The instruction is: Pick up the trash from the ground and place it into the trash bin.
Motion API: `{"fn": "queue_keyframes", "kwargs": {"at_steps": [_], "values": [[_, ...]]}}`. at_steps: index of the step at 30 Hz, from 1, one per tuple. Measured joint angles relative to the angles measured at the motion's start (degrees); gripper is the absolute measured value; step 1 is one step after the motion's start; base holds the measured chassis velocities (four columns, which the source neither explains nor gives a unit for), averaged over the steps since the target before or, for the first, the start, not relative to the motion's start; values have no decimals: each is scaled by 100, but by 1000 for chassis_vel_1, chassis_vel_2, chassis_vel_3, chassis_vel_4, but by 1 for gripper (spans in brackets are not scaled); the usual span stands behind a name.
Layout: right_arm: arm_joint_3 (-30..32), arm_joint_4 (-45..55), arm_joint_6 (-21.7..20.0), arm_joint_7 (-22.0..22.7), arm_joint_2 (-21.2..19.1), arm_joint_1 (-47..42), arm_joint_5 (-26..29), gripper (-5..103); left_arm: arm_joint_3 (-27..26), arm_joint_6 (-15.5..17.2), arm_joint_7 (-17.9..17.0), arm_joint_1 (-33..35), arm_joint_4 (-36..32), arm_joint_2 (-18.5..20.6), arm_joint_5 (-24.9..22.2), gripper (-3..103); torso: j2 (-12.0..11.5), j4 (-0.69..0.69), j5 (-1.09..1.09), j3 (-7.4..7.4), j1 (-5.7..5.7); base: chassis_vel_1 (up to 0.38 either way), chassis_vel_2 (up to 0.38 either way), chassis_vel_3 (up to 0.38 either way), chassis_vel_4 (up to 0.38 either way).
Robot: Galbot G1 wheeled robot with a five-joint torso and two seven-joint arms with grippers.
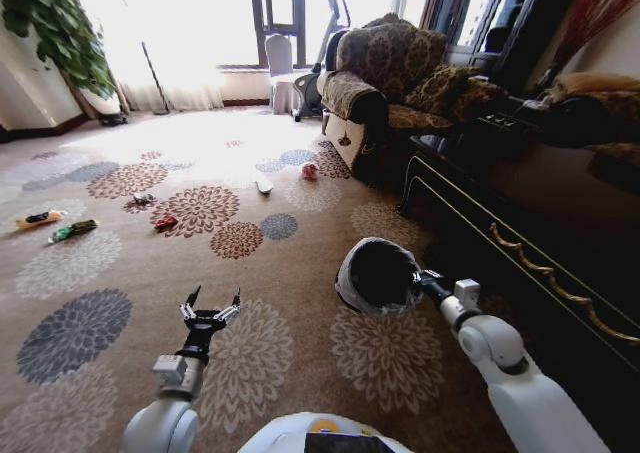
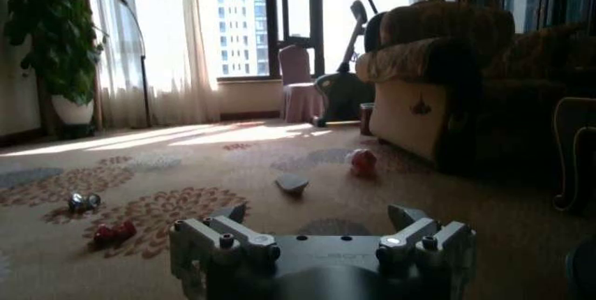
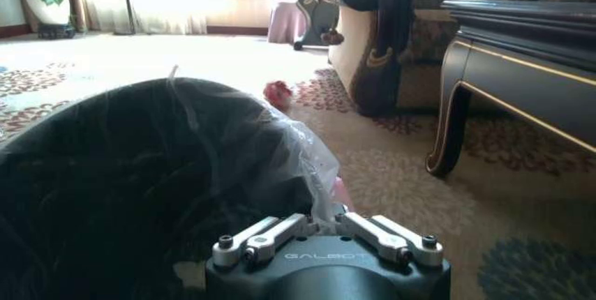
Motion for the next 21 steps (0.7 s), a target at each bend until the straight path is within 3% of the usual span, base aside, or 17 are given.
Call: {"fn": "queue_keyframes", "kwargs": {"at_steps": [10,21], "values": [[-10,-21,2,-1,112,106,-44,1,-86,7,-29,-25,147,148,-230,100,0,1,0,-1,0,-41,52,50,-38],[-30,111,-86,1,215,16,-97,1,-100,7,-32,-356,473,514,-573,100,0,-3,-4,1,0,-171,171,166,-174]]}}
